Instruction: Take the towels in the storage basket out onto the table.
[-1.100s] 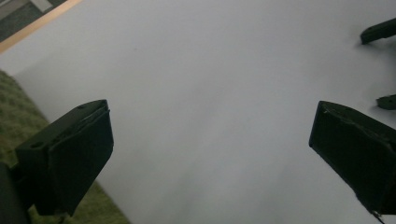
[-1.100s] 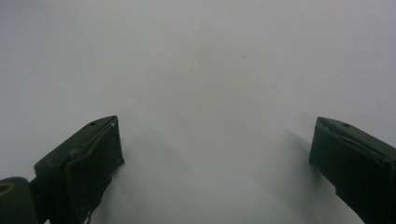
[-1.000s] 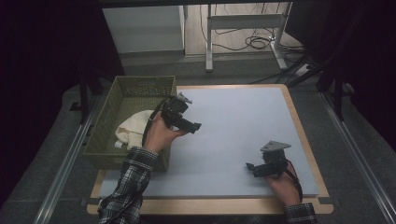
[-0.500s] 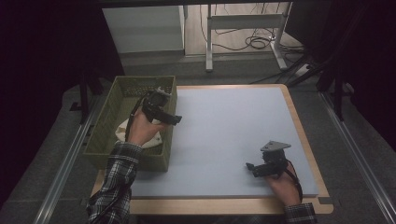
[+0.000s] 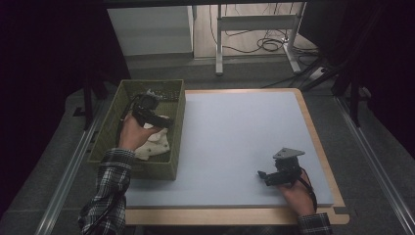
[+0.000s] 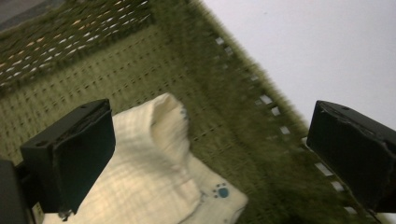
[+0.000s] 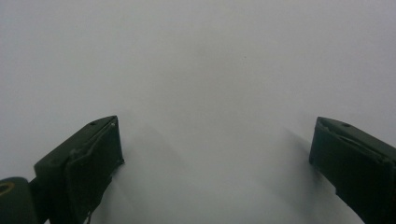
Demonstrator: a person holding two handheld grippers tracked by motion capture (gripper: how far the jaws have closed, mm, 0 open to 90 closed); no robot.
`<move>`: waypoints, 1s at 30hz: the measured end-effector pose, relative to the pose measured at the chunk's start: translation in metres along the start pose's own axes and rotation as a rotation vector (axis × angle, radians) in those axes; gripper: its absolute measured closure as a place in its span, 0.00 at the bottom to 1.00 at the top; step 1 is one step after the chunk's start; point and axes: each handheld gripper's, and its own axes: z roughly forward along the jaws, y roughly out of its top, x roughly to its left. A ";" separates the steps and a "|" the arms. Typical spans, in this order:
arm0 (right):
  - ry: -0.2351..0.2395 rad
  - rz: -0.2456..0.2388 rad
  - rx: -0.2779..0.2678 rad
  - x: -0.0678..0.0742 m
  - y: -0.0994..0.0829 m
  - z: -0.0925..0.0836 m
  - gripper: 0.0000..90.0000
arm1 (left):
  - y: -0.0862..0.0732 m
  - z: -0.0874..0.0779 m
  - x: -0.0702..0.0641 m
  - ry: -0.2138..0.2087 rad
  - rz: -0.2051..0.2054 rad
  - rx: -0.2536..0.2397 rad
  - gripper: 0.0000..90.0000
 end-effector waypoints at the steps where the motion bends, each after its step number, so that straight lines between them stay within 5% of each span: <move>1: 0.000 0.000 0.000 0.000 0.000 0.000 0.03 | -0.003 0.002 0.003 0.006 -0.002 0.008 0.01; 16: 0.001 0.000 0.000 0.000 0.000 0.000 0.03 | -0.031 0.044 0.040 -0.001 -0.030 0.185 0.01; 30: 0.001 0.001 -0.001 0.000 0.000 0.000 0.03 | -0.035 0.076 0.056 0.003 -0.080 0.377 0.04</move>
